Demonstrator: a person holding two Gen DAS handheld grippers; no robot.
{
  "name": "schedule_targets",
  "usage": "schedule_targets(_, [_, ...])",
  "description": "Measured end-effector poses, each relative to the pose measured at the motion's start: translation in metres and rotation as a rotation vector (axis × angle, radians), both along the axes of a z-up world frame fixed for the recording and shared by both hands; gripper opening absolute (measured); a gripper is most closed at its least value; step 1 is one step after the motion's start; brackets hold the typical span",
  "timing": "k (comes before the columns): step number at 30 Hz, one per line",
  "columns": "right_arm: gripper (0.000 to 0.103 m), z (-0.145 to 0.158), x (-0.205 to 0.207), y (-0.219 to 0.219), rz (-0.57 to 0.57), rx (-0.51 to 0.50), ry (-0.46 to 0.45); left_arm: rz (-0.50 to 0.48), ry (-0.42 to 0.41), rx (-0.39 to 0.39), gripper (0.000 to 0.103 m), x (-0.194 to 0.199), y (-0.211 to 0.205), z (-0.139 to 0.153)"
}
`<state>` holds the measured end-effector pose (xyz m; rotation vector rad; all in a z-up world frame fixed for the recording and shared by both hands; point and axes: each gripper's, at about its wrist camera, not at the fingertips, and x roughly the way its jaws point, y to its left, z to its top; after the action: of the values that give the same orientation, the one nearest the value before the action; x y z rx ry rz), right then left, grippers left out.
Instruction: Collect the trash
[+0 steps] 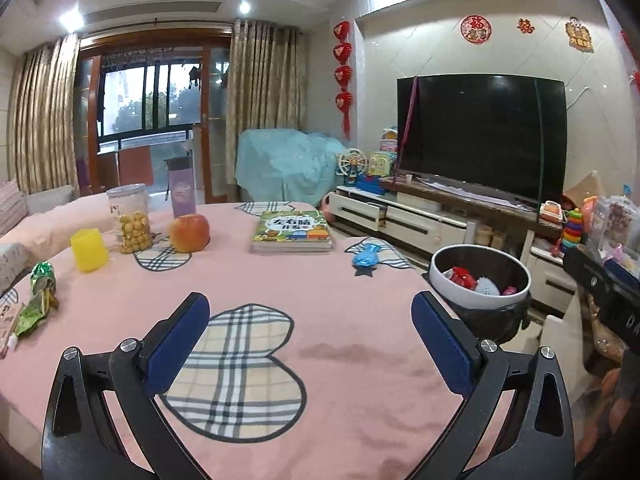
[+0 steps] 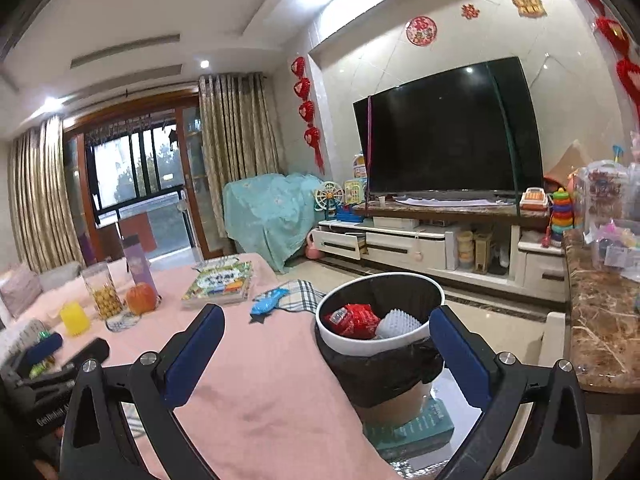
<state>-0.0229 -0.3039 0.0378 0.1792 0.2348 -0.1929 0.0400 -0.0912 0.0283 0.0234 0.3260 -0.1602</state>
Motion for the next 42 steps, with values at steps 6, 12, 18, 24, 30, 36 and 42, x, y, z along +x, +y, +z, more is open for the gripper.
schedule_targets(6, [0.103,-0.007,0.0,0.015,-0.004,-0.062,0.016,0.016,-0.015,0.004,0.103,-0.004,0.003,-0.001])
schedule_targets(12, [0.103,-0.013,0.002,0.017,-0.001,-0.073,0.043,0.016,-0.024,0.021,0.103,-0.007,0.0,-0.004])
schedule_targets(18, [0.103,-0.017,0.004,0.015,0.003,-0.064,0.063,0.011,-0.03,0.031,0.103,-0.008,-0.002,-0.004])
schedule_targets(24, [0.103,-0.017,0.005,0.015,0.007,-0.061,0.068,0.01,-0.03,0.028,0.103,-0.009,-0.001,-0.004])
schedule_targets(30, [0.103,-0.018,0.005,0.015,0.012,-0.055,0.069,0.011,-0.028,0.035,0.103,-0.009,-0.003,-0.004])
schedule_targets(36, [0.103,-0.017,0.004,0.014,0.019,-0.046,0.063,0.013,-0.025,0.036,0.103,-0.008,-0.003,-0.006])
schedule_targets(42, [0.103,-0.017,0.004,0.015,0.022,-0.042,0.063,0.008,-0.022,0.029,0.103,-0.008,-0.002,-0.006])
